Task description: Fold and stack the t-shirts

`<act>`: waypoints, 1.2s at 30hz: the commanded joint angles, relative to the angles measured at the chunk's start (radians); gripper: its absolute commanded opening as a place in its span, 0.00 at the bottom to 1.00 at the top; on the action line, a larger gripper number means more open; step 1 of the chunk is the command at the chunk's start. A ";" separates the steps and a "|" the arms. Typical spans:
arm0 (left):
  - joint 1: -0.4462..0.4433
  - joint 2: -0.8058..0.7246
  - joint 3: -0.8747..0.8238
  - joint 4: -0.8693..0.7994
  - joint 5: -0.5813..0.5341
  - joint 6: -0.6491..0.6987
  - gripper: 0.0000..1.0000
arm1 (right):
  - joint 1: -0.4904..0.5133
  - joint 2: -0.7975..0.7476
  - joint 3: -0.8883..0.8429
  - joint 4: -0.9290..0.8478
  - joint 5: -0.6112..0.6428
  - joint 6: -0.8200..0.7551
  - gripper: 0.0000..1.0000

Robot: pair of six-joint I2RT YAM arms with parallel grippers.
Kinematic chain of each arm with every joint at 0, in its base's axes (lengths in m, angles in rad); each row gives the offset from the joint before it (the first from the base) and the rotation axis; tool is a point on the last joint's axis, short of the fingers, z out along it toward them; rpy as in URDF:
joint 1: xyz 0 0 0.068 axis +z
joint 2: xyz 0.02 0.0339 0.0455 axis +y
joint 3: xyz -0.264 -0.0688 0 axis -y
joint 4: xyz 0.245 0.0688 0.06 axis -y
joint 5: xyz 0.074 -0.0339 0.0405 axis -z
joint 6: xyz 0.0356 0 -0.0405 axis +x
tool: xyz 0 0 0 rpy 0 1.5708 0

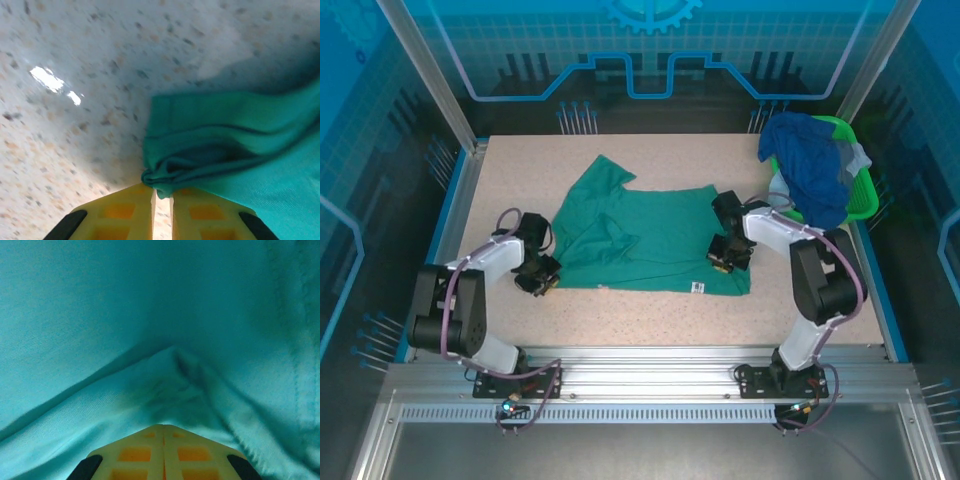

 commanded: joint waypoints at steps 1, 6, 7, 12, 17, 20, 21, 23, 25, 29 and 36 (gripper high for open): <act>0.030 0.004 -0.002 -0.026 -0.116 0.083 0.17 | -0.023 0.042 0.030 -0.070 0.025 -0.021 0.07; 0.044 -0.027 -0.002 -0.043 -0.128 0.090 0.18 | -0.039 0.085 0.046 -0.101 0.038 -0.029 0.07; 0.045 -0.031 0.004 -0.047 -0.127 0.089 0.18 | -0.038 0.081 0.045 -0.097 0.036 -0.031 0.07; 0.030 -0.128 0.042 -0.104 -0.089 0.023 0.24 | -0.010 0.017 0.070 -0.116 0.069 -0.039 0.08; -0.085 -0.168 0.156 -0.100 -0.049 -0.108 0.28 | 0.046 -0.079 0.097 -0.103 0.104 -0.022 0.10; -0.125 -0.072 0.212 0.024 0.047 -0.173 0.30 | 0.063 -0.058 0.123 -0.053 0.060 -0.023 0.13; -0.132 -0.025 0.232 0.053 0.064 -0.190 0.30 | 0.062 -0.040 0.128 -0.030 0.032 -0.026 0.14; -0.146 0.074 0.289 0.089 0.087 -0.205 0.29 | 0.058 0.010 0.151 -0.002 -0.014 -0.021 0.14; -0.150 0.152 0.323 0.126 0.105 -0.213 0.29 | 0.059 0.053 0.171 0.021 -0.027 -0.024 0.15; -0.150 0.250 0.334 0.163 0.128 -0.227 0.29 | 0.058 0.147 0.228 0.008 -0.040 -0.032 0.15; -0.146 0.206 0.174 0.133 0.035 -0.202 0.29 | 0.066 0.213 0.188 -0.020 -0.061 -0.018 0.16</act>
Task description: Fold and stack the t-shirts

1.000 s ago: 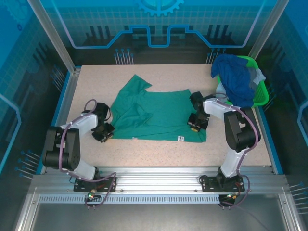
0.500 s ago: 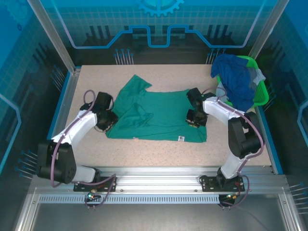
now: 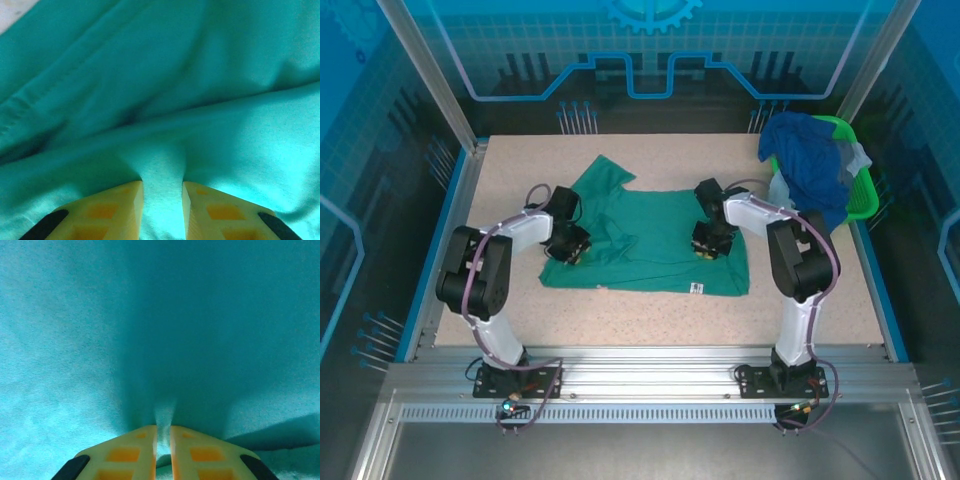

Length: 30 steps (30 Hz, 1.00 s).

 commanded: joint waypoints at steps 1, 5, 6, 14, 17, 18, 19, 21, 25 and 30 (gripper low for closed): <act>0.005 -0.064 -0.109 -0.036 -0.057 -0.005 0.28 | 0.017 0.019 -0.050 -0.040 -0.016 0.011 0.16; 0.028 -0.154 -0.245 -0.046 -0.086 -0.003 0.29 | 0.047 -0.020 -0.122 -0.059 -0.018 0.036 0.18; 0.036 -0.182 -0.274 -0.053 -0.097 -0.002 0.28 | 0.058 -0.032 -0.143 -0.062 -0.017 0.046 0.18; 0.065 -0.291 -0.293 -0.105 -0.120 0.028 0.28 | 0.120 -0.110 -0.231 -0.051 -0.047 0.116 0.22; 0.054 -0.335 -0.200 -0.142 -0.130 0.048 0.29 | 0.119 -0.153 -0.171 -0.036 0.011 0.067 0.25; 0.050 -0.340 -0.156 -0.155 -0.138 0.058 0.29 | 0.118 -0.163 -0.137 -0.041 0.033 0.048 0.26; 0.048 -0.336 -0.096 -0.170 -0.146 0.076 0.30 | 0.112 -0.176 -0.100 -0.046 0.061 0.026 0.27; 0.048 -0.288 0.039 -0.196 -0.174 0.135 0.33 | 0.093 -0.186 -0.036 -0.043 0.101 -0.014 0.31; 0.057 -0.064 0.349 -0.164 -0.171 0.276 0.48 | 0.016 -0.112 0.094 0.002 0.101 -0.085 0.35; 0.098 0.225 0.633 -0.028 -0.116 0.360 0.57 | -0.052 0.032 0.276 0.014 0.078 -0.166 0.35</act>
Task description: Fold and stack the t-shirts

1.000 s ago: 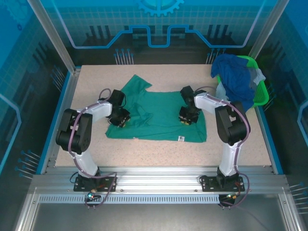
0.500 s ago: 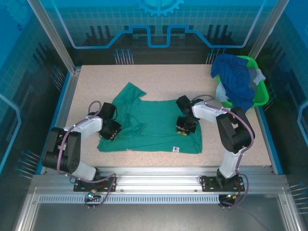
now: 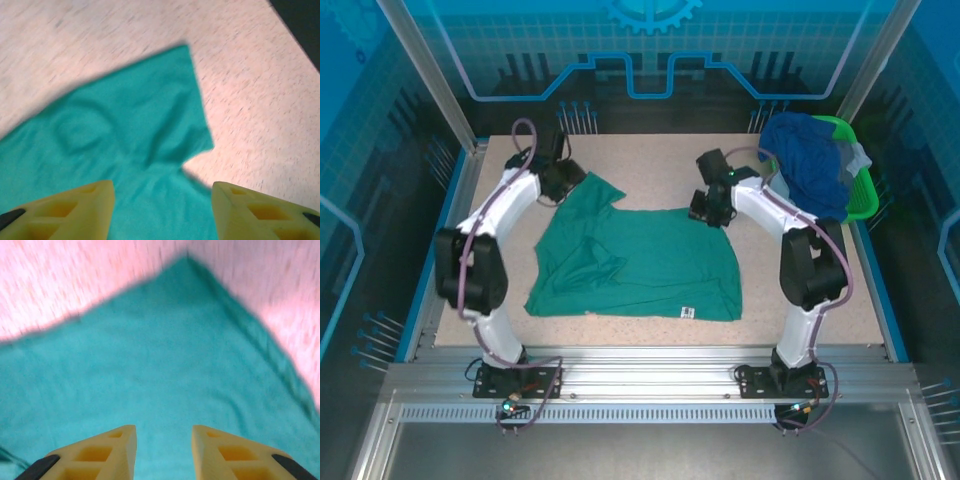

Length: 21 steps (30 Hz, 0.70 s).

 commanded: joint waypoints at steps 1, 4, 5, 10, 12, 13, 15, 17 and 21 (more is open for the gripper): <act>0.036 0.156 0.090 0.099 0.046 0.114 0.57 | -0.045 0.108 0.090 -0.002 -0.012 -0.093 0.37; 0.037 0.248 0.141 0.256 0.067 0.199 0.57 | -0.075 0.168 0.157 -0.001 -0.054 -0.134 0.39; 0.037 0.276 0.154 0.290 0.060 0.226 0.57 | -0.083 0.181 0.166 0.005 -0.059 -0.148 0.41; 0.053 0.386 0.217 0.378 0.057 0.274 0.58 | -0.120 0.224 0.183 0.017 -0.094 -0.162 0.45; 0.054 0.440 0.280 0.363 0.065 0.280 0.58 | -0.129 0.243 0.199 0.004 -0.107 -0.162 0.46; 0.055 0.471 0.322 0.339 0.066 0.284 0.58 | -0.131 0.250 0.206 -0.005 -0.109 -0.162 0.47; 0.055 0.528 0.408 0.284 0.067 0.287 0.58 | -0.133 0.253 0.212 -0.012 -0.113 -0.162 0.47; 0.054 0.581 0.492 0.214 0.052 0.288 0.57 | -0.135 0.252 0.215 -0.019 -0.118 -0.159 0.48; 0.045 0.665 0.634 0.063 0.011 0.314 0.55 | -0.140 0.231 0.194 -0.015 -0.115 -0.147 0.48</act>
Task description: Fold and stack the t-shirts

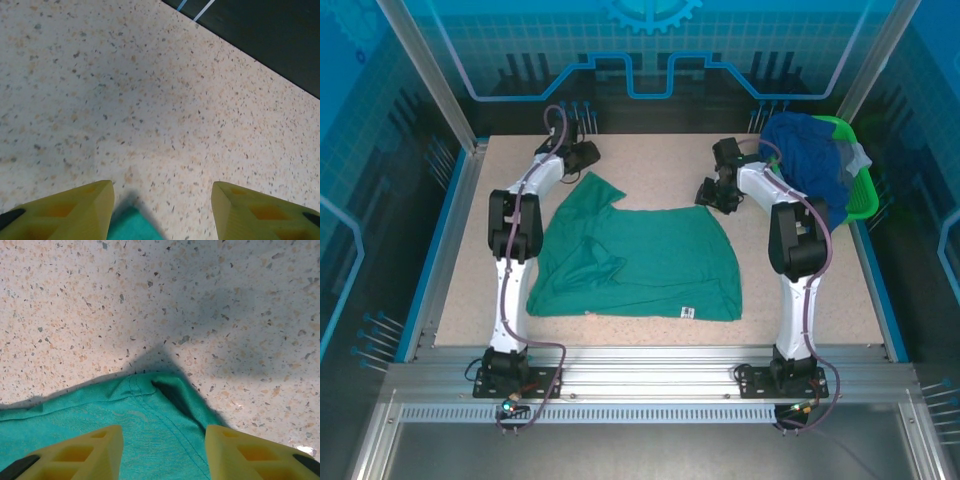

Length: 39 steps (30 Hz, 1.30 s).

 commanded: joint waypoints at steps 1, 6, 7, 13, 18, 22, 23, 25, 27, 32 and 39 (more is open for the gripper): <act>-0.007 0.073 0.129 -0.194 -0.048 0.060 0.54 | -0.016 -0.015 -0.002 -0.021 -0.022 0.002 0.48; -0.030 0.174 0.316 -0.392 -0.126 0.065 0.53 | -0.033 -0.046 -0.037 0.002 -0.031 0.012 0.48; -0.033 0.189 0.340 -0.418 -0.131 0.064 0.52 | -0.036 -0.050 -0.040 0.003 -0.032 0.012 0.48; -0.068 0.208 0.369 -0.470 -0.171 0.106 0.47 | -0.046 -0.074 -0.090 0.033 -0.039 0.030 0.48; -0.084 0.249 0.431 -0.566 -0.243 0.141 0.41 | -0.045 -0.086 -0.121 0.056 -0.048 0.047 0.48; -0.083 0.265 0.450 -0.602 -0.261 0.152 0.38 | -0.046 -0.092 -0.126 0.067 -0.057 0.055 0.48; -0.083 0.278 0.477 -0.621 -0.259 0.151 0.37 | -0.046 -0.091 -0.125 0.067 -0.056 0.056 0.48; -0.083 0.302 0.528 -0.659 -0.250 0.146 0.32 | -0.046 -0.090 -0.123 0.068 -0.057 0.060 0.48; -0.083 0.311 0.539 -0.684 -0.238 0.134 0.25 | -0.046 -0.090 -0.122 0.070 -0.056 0.065 0.48; -0.083 0.277 0.486 -0.710 -0.226 0.097 0.00 | -0.046 -0.079 -0.120 0.066 -0.047 0.082 0.48; -0.102 0.166 0.435 -0.616 -0.247 0.119 0.00 | -0.047 -0.029 -0.075 0.038 0.003 0.088 0.49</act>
